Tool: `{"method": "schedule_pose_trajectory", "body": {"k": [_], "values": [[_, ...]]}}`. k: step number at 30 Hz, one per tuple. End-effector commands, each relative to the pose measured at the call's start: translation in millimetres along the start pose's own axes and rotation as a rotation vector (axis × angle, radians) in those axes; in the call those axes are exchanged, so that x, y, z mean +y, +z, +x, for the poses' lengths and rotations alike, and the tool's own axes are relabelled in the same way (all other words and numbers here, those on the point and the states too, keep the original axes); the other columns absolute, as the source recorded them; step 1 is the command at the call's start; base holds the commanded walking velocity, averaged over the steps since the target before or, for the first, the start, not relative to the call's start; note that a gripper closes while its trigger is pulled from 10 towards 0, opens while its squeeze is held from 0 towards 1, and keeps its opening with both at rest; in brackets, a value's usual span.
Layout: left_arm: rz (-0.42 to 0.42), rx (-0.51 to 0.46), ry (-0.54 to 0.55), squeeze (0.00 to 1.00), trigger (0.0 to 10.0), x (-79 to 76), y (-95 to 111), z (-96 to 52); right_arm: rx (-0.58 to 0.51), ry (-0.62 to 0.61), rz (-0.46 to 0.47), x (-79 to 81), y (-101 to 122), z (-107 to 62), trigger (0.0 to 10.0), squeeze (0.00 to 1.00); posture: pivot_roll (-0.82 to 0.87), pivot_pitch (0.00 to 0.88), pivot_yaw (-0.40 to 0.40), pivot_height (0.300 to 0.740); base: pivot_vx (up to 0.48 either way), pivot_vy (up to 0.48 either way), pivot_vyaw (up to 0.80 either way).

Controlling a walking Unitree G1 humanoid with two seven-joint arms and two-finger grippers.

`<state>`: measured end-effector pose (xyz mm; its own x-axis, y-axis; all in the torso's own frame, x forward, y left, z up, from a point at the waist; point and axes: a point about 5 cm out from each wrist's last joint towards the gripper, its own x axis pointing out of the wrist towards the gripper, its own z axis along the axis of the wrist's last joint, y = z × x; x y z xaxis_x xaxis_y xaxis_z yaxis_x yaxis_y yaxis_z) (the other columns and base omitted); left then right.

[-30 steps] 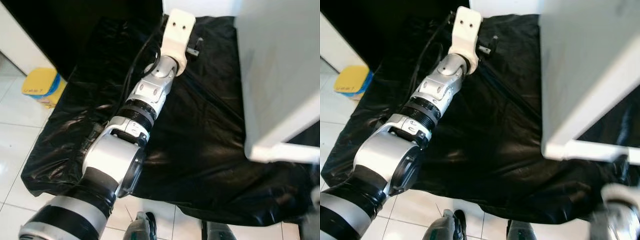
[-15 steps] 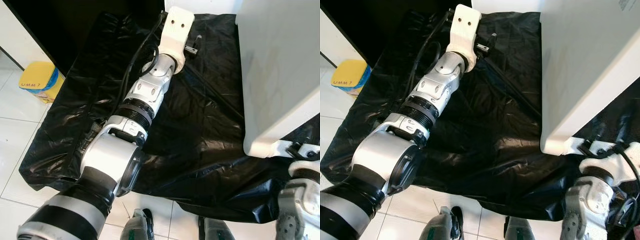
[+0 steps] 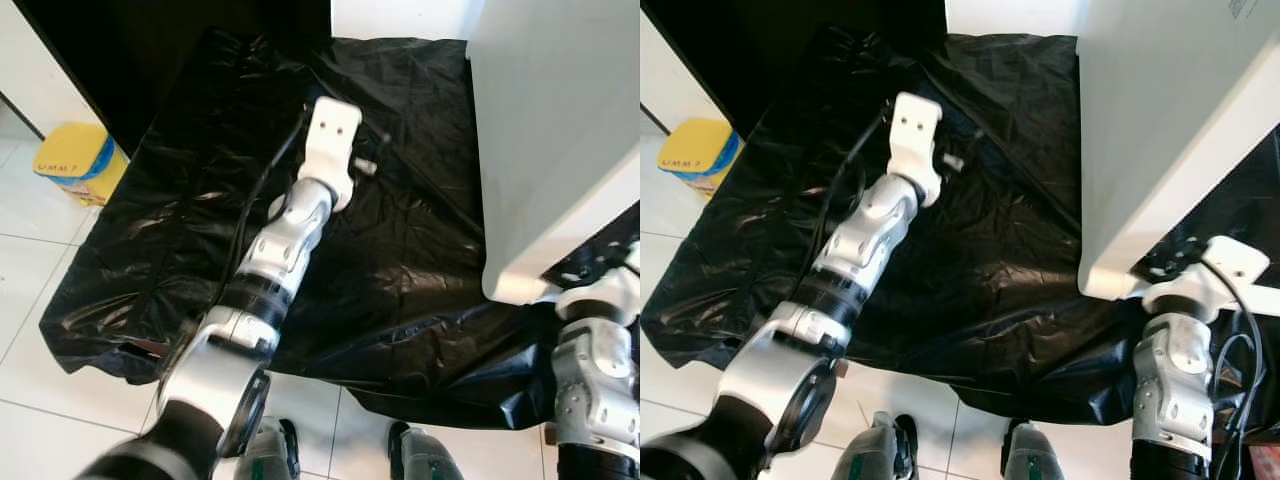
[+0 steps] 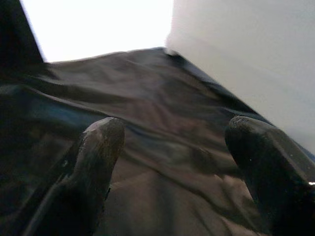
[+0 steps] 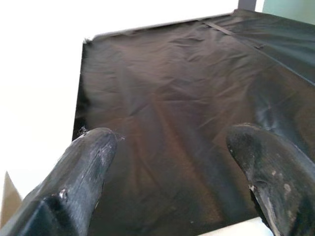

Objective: Building children table

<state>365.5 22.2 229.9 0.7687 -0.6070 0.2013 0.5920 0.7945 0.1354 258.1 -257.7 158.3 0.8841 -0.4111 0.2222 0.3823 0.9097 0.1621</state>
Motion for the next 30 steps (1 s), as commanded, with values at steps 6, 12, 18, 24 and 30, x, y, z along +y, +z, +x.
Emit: {"method": "schedule_pose_trajectory", "body": {"k": [6, 12, 18, 24, 30], "values": [[0.004, 0.029, -0.034, 0.00, 10.0, -0.5, -14, -16.3, 0.042, 0.085, -0.014, 17.4, -19, -3.3, 10.0, 0.00, 0.00, 0.161, -0.006, 0.740, 0.000, 0.000, 0.00], [0.016, 0.077, -0.003, 0.00, 10.0, 6.6, -28, -38.8, 0.081, 0.200, 0.028, 46.8, -33, -12.1, 10.0, 0.00, 0.02, 0.157, -0.030, 0.740, 0.000, 0.000, 0.00], [0.020, 0.081, 0.011, 0.00, 10.0, 9.3, -29, -48.0, 0.117, 0.279, 0.060, 72.1, -44, -20.9, 10.0, 0.00, 0.04, 0.152, -0.056, 0.740, 0.000, 0.000, 0.00], [0.038, 0.069, 0.003, 0.00, 10.0, 10.2, -26, -53.4, 0.137, 0.348, 0.082, 97.3, -51, -27.3, 10.0, 0.00, 0.05, 0.147, -0.065, 0.740, 0.000, 0.000, 0.00], [0.052, 0.069, -0.032, 0.00, 10.0, 8.7, -25, -59.5, 0.141, 0.420, 0.105, 123.7, -54, -27.3, 10.0, 0.00, 0.05, 0.133, -0.062, 0.740, 0.000, 0.000, 0.00]]}}
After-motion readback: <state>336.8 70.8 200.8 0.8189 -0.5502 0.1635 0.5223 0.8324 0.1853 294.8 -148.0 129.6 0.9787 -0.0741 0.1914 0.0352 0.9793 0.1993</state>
